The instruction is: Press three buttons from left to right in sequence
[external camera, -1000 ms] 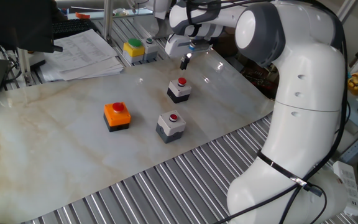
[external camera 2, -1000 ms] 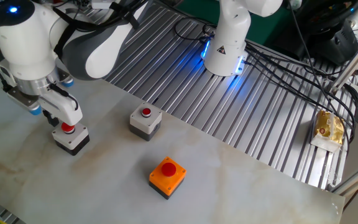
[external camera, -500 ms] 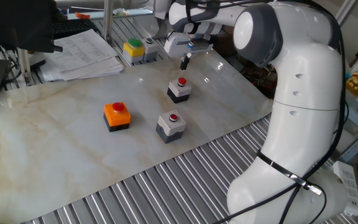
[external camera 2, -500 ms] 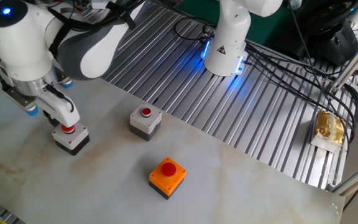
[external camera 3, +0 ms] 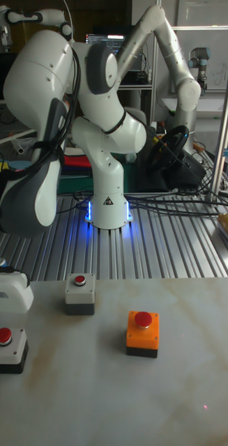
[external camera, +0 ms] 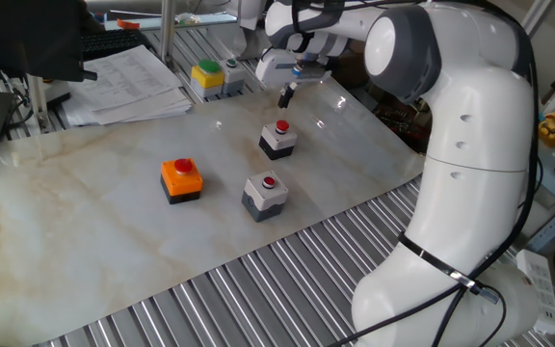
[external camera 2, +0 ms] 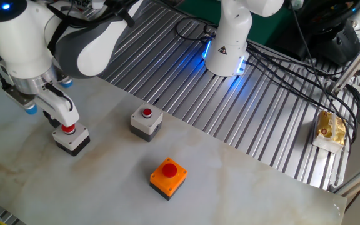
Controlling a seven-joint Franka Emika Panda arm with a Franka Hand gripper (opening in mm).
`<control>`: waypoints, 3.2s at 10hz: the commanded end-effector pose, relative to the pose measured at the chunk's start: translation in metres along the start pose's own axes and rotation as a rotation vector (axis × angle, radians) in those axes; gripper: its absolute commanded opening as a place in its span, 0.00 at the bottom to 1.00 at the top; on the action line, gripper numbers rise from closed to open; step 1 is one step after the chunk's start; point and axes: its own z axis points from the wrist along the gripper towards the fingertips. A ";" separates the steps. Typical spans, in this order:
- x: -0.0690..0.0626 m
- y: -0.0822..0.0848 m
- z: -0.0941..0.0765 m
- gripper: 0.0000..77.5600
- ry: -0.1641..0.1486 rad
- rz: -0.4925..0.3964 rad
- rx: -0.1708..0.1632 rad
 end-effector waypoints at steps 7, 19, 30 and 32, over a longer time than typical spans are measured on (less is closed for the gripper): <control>0.004 0.000 0.002 0.00 0.028 0.153 0.064; 0.021 0.000 0.011 0.00 0.021 0.079 0.040; 0.025 0.002 0.023 0.00 -0.009 0.093 0.038; 0.025 0.002 0.023 0.00 -0.008 0.092 0.035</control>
